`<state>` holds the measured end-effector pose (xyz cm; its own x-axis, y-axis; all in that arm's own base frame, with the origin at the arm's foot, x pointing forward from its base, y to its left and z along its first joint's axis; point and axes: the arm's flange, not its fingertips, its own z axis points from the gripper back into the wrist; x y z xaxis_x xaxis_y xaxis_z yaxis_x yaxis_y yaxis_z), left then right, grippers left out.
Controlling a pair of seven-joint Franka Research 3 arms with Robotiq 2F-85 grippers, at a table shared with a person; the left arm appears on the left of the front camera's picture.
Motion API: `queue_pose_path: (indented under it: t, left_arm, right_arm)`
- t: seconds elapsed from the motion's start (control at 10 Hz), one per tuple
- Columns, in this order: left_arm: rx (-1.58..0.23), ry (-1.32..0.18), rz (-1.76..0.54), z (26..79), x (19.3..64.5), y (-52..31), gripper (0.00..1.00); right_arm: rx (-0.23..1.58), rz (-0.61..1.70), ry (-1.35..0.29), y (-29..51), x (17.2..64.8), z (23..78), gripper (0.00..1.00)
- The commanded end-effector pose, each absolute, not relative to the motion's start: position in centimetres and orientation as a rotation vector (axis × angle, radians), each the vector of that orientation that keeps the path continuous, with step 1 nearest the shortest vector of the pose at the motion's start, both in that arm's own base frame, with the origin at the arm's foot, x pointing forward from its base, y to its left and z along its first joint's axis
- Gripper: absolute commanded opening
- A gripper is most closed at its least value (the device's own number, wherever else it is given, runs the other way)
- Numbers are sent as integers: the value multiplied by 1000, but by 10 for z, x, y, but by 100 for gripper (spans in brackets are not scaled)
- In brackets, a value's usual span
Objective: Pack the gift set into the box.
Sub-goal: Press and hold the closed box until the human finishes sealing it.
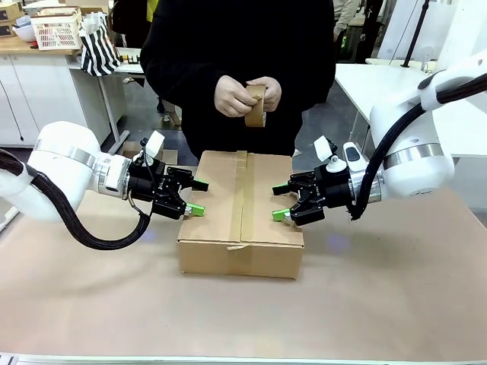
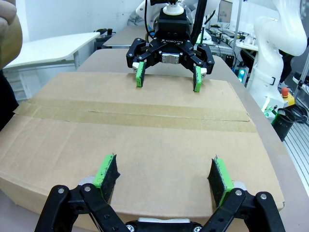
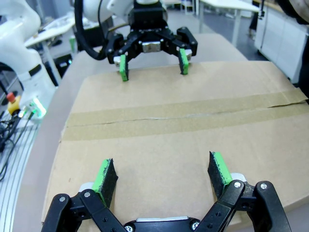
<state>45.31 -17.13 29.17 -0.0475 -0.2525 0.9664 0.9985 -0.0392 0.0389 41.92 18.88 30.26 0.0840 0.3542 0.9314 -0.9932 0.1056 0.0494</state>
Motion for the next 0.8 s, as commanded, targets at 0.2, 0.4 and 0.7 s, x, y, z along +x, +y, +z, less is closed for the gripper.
queue_pose_path:
  t: [0.2, 0.4, 0.7]
  left_arm:
    - [-1019, -1031, -1378, 289, 452, -170, 100]
    - [-1019, -1031, -1378, 289, 452, -170, 100]
    - [-1019, -1031, -1378, 289, 452, -170, 100]
  right_arm:
    - [913, 1227, -925, 188, 419, 301, 100]
    - [913, 1227, -925, 188, 419, 301, 100]
    - [913, 1227, -925, 188, 419, 301, 100]
